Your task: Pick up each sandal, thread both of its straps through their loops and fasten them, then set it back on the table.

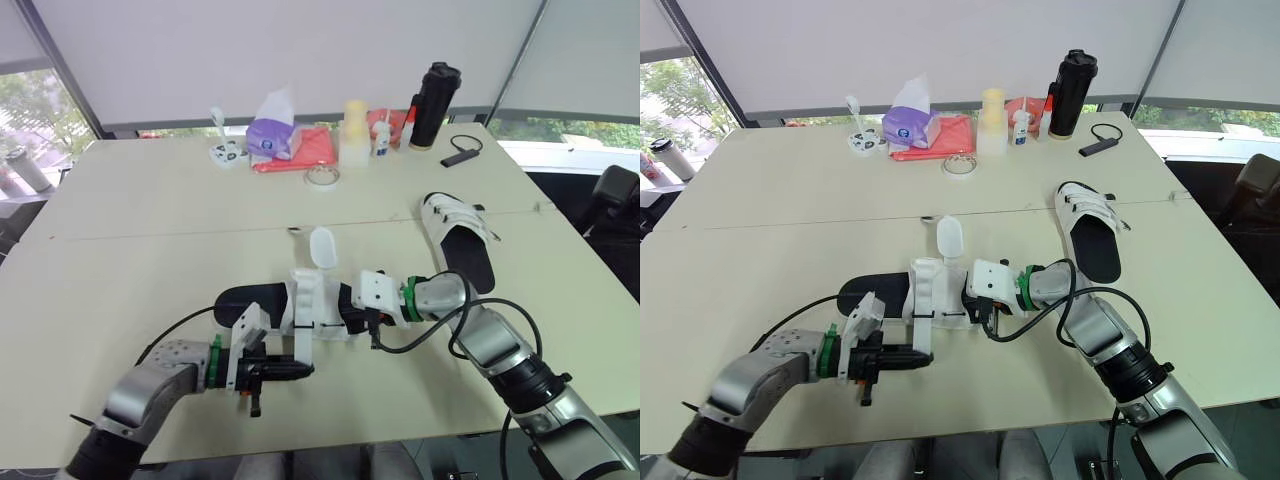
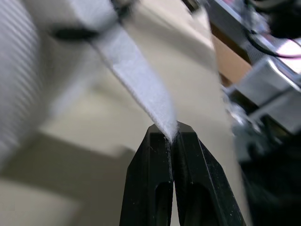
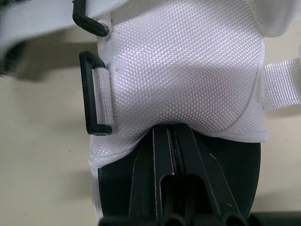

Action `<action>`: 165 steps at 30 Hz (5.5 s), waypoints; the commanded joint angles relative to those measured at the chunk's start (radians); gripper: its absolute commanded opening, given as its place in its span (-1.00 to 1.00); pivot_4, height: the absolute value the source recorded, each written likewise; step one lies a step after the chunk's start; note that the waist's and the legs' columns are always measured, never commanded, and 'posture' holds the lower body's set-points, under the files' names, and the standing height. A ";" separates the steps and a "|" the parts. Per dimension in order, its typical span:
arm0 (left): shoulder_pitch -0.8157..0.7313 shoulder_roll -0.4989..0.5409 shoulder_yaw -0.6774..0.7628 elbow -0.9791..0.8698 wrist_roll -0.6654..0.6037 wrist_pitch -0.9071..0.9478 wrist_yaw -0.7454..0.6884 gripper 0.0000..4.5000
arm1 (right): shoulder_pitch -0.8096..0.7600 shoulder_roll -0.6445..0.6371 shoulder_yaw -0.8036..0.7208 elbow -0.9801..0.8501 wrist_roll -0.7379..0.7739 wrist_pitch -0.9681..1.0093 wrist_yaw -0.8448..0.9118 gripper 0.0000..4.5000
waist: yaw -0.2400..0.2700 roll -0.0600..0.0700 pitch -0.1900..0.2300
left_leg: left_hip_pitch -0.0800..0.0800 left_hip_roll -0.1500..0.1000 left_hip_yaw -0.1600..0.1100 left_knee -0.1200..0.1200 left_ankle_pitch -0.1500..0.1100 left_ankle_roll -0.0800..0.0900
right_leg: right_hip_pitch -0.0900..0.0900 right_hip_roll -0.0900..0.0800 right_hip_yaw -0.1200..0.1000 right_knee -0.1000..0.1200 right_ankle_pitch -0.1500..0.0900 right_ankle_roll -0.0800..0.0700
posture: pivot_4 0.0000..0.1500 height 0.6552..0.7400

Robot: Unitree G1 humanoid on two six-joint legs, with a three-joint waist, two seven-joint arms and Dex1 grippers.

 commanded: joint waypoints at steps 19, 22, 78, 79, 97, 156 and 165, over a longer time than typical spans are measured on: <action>-0.029 0.189 0.091 -0.236 -0.200 0.075 -0.120 -0.98 | 0.013 -0.014 0.036 0.075 -0.044 0.007 0.006 -1.00 | 0.000 0.000 0.000 | 0.000 0.001 0.002 -0.001 -0.002 -0.002 | -0.004 0.000 0.000 -0.002 0.000 0.000 | 1.00 0.75; -0.086 0.170 0.108 -0.245 -0.261 0.118 -0.081 -0.98 | 0.008 -0.012 0.036 0.081 -0.045 0.003 0.006 -1.00 | 0.000 0.000 0.001 | 0.000 0.001 0.002 -0.001 -0.001 -0.002 | -0.001 0.000 0.000 -0.001 0.000 0.000 | 1.00 0.75; -0.461 -0.211 0.385 0.410 -0.226 0.399 0.491 0.99 | 0.012 -0.014 0.043 0.077 -0.048 0.004 -0.004 -1.00 | 0.002 -0.004 0.000 | 0.002 -0.003 0.001 0.005 0.002 -0.001 | 0.004 0.004 -0.001 0.005 0.001 0.001 | 1.00 0.75; -0.463 -0.220 0.392 0.415 -0.231 0.411 0.498 0.99 | 0.012 -0.014 0.043 0.076 -0.049 0.003 -0.003 -1.00 | 0.002 -0.004 0.000 | 0.003 -0.003 0.001 0.006 0.002 -0.001 | 0.005 0.004 -0.001 0.005 0.001 0.001 | 1.00 0.75; -0.571 -0.333 0.434 0.532 -0.244 0.429 0.562 0.17 | 0.021 -0.023 0.042 0.068 -0.058 0.004 -0.008 -1.00 | 0.002 -0.005 0.000 | 0.003 -0.003 0.002 0.008 0.002 -0.001 | 0.005 0.004 -0.001 0.007 0.002 0.003 | 1.00 0.75; -0.747 -0.346 0.309 0.984 -0.053 0.047 0.092 -0.97 | 0.041 -0.028 0.047 0.027 -0.070 0.025 0.002 -1.00 | 0.003 -0.005 0.000 | 0.002 -0.003 0.002 0.009 0.002 -0.001 | 0.005 0.003 -0.001 0.006 0.002 0.004 | 1.00 0.75; -0.706 -0.325 0.278 1.003 -0.013 0.176 0.092 -0.97 | 0.048 -0.032 0.046 0.017 -0.074 0.030 0.002 -1.00 | 0.001 -0.005 0.000 | 0.002 -0.004 0.002 0.009 0.002 -0.001 | 0.005 0.003 -0.001 0.006 0.003 0.005 | 1.00 0.75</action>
